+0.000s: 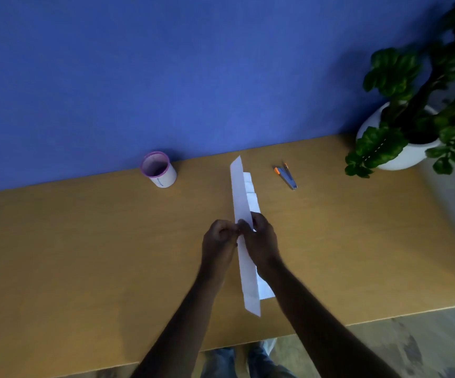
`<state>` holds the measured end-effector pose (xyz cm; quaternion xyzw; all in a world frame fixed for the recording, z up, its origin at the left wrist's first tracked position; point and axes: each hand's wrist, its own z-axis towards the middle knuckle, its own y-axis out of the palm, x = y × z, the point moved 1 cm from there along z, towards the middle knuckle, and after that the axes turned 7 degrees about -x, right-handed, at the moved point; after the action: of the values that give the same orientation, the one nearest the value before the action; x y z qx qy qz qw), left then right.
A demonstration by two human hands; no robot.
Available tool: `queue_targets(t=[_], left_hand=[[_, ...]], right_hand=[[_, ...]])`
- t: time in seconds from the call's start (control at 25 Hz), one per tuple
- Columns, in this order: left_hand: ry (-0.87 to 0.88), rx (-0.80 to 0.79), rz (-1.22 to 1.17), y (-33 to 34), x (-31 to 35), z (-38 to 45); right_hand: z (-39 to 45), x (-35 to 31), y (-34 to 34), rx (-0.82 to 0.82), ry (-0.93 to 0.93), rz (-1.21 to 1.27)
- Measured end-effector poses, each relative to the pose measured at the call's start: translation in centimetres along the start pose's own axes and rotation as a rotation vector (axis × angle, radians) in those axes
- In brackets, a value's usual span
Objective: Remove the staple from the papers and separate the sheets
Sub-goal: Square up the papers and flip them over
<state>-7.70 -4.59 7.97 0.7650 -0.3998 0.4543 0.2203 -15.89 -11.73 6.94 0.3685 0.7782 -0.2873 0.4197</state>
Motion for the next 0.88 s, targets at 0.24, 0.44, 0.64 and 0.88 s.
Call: queue_targets(t=[0.24, 0.44, 0.64, 0.88], left_hand=[[0.000, 0.084, -0.092, -5.7, 0.4, 1.3], [-0.206, -0.161, -0.365, -11.7, -1.2, 4.3], [-0.232, -0.204, -0.424, -12.3, -4.3, 6.3], [-0.354, -0.134, -0.340, -10.4, -8.8, 7.8]], right_hand=[[-1.5, -1.2, -0.9, -0.134, -0.014, 0.125], [-1.9, -1.7, -2.9, -0.313, -0.044, 0.396], [1.5, 2.0, -3.1, 0.005, 0.035, -0.012], [6.3, 6.4, -4.0, 0.133, 0.025, -0.419]])
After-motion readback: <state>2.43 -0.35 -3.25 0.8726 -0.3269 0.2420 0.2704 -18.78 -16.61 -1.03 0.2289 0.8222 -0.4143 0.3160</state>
